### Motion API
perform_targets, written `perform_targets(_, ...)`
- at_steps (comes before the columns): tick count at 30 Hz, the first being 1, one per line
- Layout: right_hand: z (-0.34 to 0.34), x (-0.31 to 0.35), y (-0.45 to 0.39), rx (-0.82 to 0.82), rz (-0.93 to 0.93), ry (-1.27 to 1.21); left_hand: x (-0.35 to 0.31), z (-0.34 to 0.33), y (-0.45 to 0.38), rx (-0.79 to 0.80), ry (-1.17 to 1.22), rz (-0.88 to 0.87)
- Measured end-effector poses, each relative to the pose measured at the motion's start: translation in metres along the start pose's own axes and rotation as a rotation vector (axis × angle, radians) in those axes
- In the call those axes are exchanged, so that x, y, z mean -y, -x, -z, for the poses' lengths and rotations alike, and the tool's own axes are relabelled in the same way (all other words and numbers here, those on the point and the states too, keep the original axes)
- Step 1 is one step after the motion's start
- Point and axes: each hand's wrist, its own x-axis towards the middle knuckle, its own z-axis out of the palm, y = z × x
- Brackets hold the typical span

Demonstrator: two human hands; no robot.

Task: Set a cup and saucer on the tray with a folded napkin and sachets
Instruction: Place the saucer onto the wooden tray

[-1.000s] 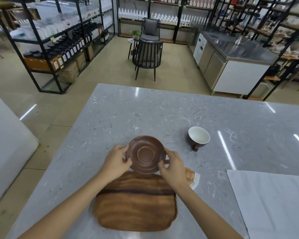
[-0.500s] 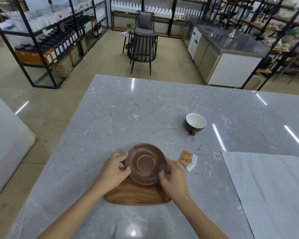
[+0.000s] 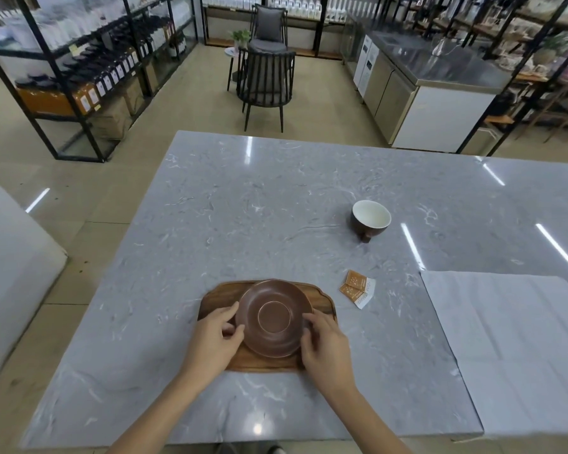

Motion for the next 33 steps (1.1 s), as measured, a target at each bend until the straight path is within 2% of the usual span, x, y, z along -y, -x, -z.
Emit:
perform_targets(13, -0.012, -0.007, 0.021, -0.029, 0.043, 0.024, 0.009, -0.008, 0.016, 0.003, 0.006, -0.042)
perform_targets(33, -0.018, -0.005, 0.023, -0.077, -0.020, 0.031, 0.021, -0.015, 0.018, -0.041, 0.002, -0.102)
